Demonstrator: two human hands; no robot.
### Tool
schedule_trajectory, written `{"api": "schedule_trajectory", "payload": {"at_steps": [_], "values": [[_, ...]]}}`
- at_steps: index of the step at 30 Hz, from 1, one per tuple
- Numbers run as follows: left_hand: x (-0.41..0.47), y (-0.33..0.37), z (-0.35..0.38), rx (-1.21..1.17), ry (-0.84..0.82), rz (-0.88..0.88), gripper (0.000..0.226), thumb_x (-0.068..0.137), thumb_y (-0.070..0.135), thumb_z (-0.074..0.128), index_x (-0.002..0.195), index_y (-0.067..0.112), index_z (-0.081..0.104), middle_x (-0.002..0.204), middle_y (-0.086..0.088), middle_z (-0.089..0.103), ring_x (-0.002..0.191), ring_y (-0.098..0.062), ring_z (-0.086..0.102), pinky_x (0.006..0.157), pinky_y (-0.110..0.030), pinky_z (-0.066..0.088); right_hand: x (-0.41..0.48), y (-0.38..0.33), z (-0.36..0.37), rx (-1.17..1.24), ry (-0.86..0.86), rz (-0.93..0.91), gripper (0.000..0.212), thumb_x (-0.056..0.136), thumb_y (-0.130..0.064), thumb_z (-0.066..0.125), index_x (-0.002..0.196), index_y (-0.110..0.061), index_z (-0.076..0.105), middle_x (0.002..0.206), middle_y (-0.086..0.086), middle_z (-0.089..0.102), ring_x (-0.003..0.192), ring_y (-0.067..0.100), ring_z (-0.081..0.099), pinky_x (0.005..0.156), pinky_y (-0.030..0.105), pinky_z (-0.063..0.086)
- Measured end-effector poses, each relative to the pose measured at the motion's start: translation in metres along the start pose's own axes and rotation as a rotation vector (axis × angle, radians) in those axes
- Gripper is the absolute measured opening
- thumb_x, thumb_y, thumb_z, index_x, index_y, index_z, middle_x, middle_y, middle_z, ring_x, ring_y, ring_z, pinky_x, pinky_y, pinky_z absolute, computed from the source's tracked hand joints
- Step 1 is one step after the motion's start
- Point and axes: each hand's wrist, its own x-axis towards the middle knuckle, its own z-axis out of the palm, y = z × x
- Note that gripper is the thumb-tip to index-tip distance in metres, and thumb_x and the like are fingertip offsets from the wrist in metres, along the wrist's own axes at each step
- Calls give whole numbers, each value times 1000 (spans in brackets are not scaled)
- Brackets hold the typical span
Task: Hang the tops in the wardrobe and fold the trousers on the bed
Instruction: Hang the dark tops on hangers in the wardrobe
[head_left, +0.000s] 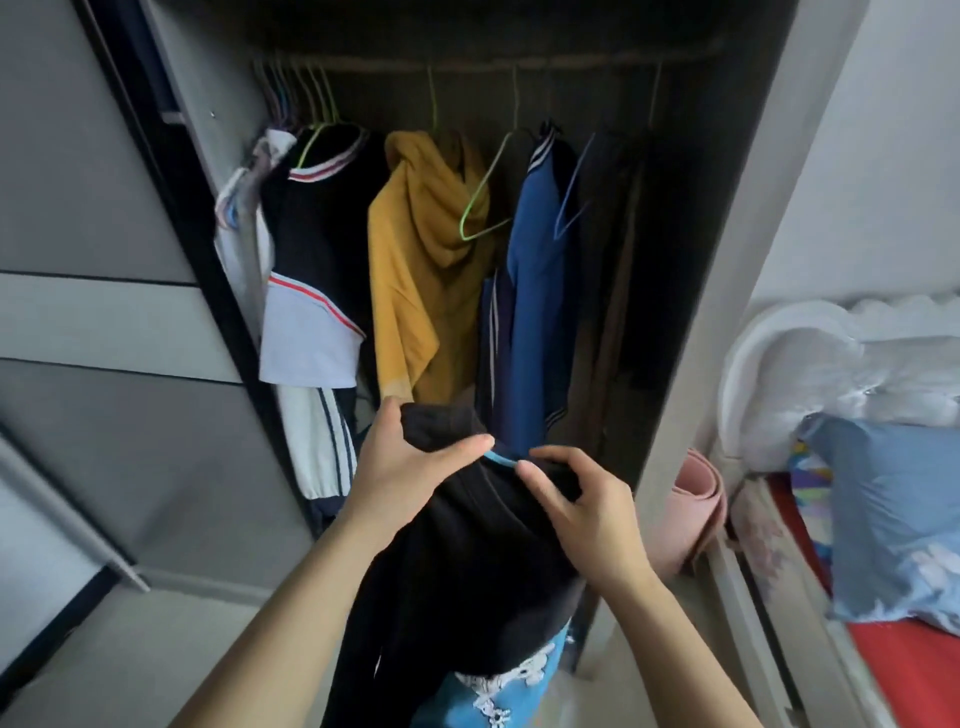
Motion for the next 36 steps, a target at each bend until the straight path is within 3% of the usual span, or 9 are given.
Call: {"api": "schedule_trajectory", "payload": {"at_steps": [5, 13, 19, 21, 24, 28, 31, 34, 36], "values": [[60, -16, -28, 406, 222, 113, 34, 76, 15, 71, 93, 18, 42, 84, 2, 55, 77, -14, 57, 54, -14, 36, 69, -1, 61, 107, 25, -68, 28, 80, -53, 66, 85, -26, 59, 76, -11, 66, 73, 4, 63, 63, 14, 46], [185, -16, -74, 729, 421, 355, 27, 84, 19, 68, 101, 9, 49, 94, 0, 54, 79, -23, 53, 71, -34, 41, 191, -20, 121, 238, 13, -161, 31, 85, -33, 76, 80, -19, 49, 72, -6, 56, 66, 14, 52, 59, 33, 45], [246, -11, -72, 786, 581, 671, 16, 87, 24, 63, 96, 12, 69, 91, -6, 57, 80, -24, 56, 60, -36, 48, 258, -26, 134, 243, 74, -171, 33, 84, -31, 78, 73, -17, 50, 65, -4, 53, 60, 15, 48, 55, 34, 44], [266, -9, -76, 745, 529, 716, 20, 88, 25, 60, 97, 12, 73, 78, -3, 63, 69, -25, 60, 55, -38, 50, 274, -26, 137, 209, 74, -164, 37, 82, -32, 80, 71, -17, 48, 61, -11, 45, 58, 8, 40, 55, 22, 35], [293, -4, -77, 550, 409, 628, 18, 88, 18, 64, 102, 16, 76, 73, 1, 71, 65, -18, 65, 60, -34, 54, 292, -28, 137, 119, 76, -129, 40, 81, -39, 80, 71, -18, 48, 61, -9, 45, 58, 5, 39, 54, 28, 38], [328, 3, -71, -45, 66, 311, 20, 96, 15, 58, 111, 15, 72, 91, -3, 74, 83, -19, 72, 67, -31, 60, 302, -33, 143, -5, 169, -125, 33, 84, -44, 75, 74, -21, 54, 70, -3, 55, 66, 7, 51, 61, 26, 44], [349, 0, -70, -138, -77, 229, 23, 98, 15, 53, 111, 20, 71, 100, -2, 72, 93, -18, 70, 75, -37, 61, 315, -38, 139, -161, 497, -148, 24, 88, -37, 71, 96, -19, 59, 99, -3, 56, 96, 5, 54, 81, 24, 48], [366, -12, -73, -47, -157, 316, 22, 93, 29, 54, 106, 26, 71, 98, 6, 72, 95, -14, 68, 85, -43, 58, 349, -51, 117, -304, 879, -65, 46, 87, -36, 67, 125, -15, 52, 137, 8, 41, 130, 26, 38, 109, 44, 35], [372, -18, -74, -12, -178, 346, 25, 92, 29, 50, 104, 22, 70, 98, 5, 71, 95, -15, 66, 88, -42, 55, 376, -62, 97, -426, 910, 118, 71, 88, -40, 65, 146, -12, 35, 155, 17, 25, 143, 33, 24, 116, 45, 20]]}}
